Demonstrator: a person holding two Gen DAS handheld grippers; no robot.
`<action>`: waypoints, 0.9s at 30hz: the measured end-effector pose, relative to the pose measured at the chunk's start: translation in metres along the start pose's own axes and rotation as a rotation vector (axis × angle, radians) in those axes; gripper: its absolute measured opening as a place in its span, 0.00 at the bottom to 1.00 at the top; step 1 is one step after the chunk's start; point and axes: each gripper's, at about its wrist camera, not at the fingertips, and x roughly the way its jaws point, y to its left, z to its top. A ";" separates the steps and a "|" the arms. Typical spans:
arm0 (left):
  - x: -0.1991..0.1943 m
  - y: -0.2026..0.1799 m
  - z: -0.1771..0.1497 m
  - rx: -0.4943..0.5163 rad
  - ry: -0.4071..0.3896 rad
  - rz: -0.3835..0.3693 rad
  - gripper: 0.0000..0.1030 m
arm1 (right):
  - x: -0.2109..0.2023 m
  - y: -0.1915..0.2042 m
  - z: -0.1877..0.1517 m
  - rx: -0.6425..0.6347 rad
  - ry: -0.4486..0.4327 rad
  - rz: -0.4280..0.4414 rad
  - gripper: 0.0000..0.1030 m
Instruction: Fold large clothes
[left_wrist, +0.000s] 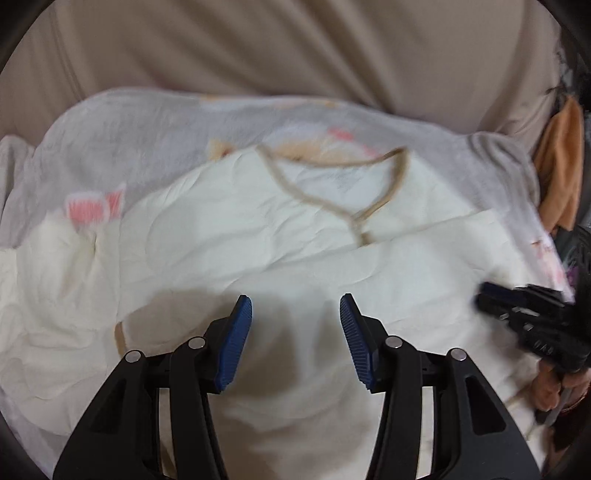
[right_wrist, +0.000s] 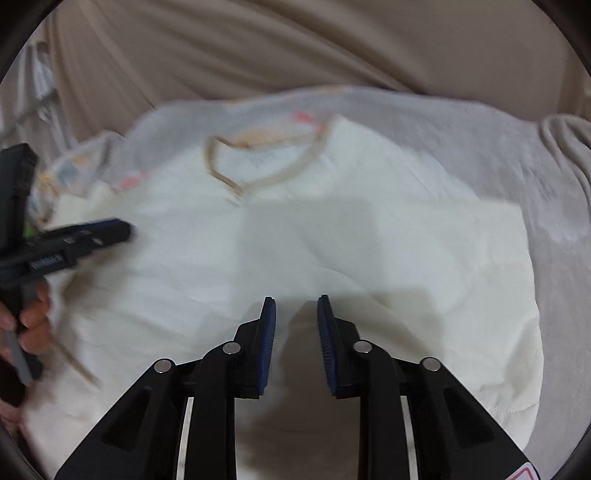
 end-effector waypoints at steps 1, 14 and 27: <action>0.006 0.013 -0.008 -0.017 0.015 0.005 0.45 | 0.000 -0.019 -0.008 0.027 0.000 0.009 0.13; -0.035 0.044 0.050 -0.142 -0.099 -0.080 0.38 | -0.040 -0.064 0.054 0.118 -0.092 0.000 0.19; 0.084 0.035 0.065 -0.147 0.059 -0.021 0.36 | 0.099 -0.054 0.136 0.135 0.046 0.002 0.00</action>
